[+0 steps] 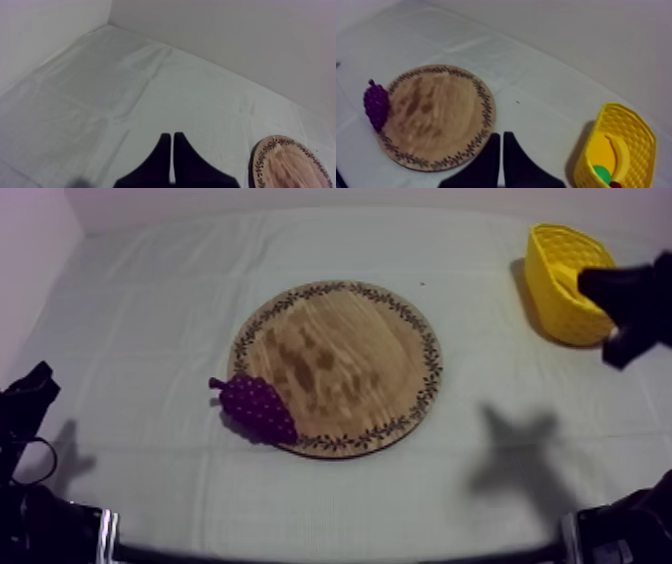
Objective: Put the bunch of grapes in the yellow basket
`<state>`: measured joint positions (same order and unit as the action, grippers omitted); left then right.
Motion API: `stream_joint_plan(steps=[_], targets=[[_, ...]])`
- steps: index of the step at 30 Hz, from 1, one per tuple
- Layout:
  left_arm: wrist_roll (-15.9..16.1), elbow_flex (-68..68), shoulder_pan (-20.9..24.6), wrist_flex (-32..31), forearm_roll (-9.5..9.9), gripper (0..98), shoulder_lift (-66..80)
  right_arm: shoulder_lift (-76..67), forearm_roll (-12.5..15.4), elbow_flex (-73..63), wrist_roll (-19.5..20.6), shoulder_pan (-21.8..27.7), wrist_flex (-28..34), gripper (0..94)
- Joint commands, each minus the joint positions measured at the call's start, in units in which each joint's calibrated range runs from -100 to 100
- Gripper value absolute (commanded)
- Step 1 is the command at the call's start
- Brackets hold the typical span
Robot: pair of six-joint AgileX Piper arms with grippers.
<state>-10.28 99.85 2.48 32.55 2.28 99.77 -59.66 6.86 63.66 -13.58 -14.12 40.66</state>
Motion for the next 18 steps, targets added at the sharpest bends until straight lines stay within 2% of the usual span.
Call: stream_joint_plan(steps=[1, 5, 11, 18], targets=[[0.0, 0.0, 0.0, 0.0, -0.01, 0.0, 0.0, 9.3, 0.5, -13.7, 0.9, -1.2, 3.5, 0.2], [0.0, 0.0, 0.0, 0.0, -0.01, 0.0, 0.0, 17.3, 1.4, -24.1, 1.6, -3.8, 10.7, 0.2], [0.0, 0.0, 0.0, 0.0, -0.01, 0.0, 0.0, 28.1, 1.1, -37.0, 3.7, -9.0, 20.7, 0.2], [0.0, 0.0, 0.0, 0.0, -0.01, 0.0, 0.0, 38.9, 1.5, -47.6, 5.6, -13.8, 26.4, 0.6]])
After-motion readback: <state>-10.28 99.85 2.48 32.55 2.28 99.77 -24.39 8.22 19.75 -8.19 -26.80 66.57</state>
